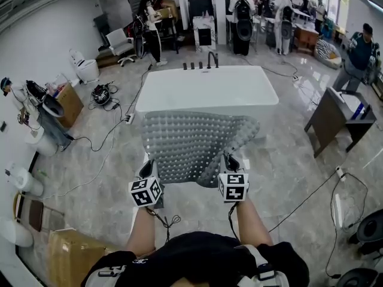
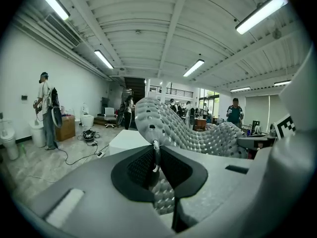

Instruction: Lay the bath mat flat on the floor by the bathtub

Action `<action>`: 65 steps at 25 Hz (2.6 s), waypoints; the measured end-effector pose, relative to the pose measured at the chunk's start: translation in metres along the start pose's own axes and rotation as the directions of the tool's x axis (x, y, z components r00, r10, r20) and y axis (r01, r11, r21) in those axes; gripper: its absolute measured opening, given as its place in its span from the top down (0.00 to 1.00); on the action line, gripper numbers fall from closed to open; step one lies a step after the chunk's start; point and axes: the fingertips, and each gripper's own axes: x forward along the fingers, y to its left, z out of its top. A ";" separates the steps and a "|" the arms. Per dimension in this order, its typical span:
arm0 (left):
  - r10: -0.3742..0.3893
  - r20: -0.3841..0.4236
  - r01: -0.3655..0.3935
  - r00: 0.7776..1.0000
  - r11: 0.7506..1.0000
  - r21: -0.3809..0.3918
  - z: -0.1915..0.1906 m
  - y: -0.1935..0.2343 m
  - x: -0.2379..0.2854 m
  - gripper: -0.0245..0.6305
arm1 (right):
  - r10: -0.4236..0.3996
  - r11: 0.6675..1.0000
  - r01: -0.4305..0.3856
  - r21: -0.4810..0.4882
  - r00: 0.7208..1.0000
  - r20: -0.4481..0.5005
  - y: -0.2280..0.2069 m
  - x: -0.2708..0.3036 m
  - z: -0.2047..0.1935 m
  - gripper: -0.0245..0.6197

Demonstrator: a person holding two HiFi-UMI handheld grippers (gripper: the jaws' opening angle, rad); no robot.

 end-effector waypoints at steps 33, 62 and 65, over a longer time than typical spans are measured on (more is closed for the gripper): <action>-0.050 0.000 0.050 0.999 0.999 0.005 -0.008 0.098 0.038 0.91 | -0.029 0.998 0.032 -0.063 0.999 0.034 0.082 0.063 0.009 0.90; -0.056 -0.136 0.060 0.989 0.998 0.029 0.050 0.006 0.405 0.91 | 0.023 0.998 -0.028 -0.061 0.997 -0.078 -0.136 0.363 0.045 0.90; -0.111 -0.181 0.104 0.977 0.994 -0.046 0.050 -0.006 0.439 0.91 | 0.027 0.999 -0.031 -0.040 0.995 -0.092 -0.159 0.393 0.050 0.90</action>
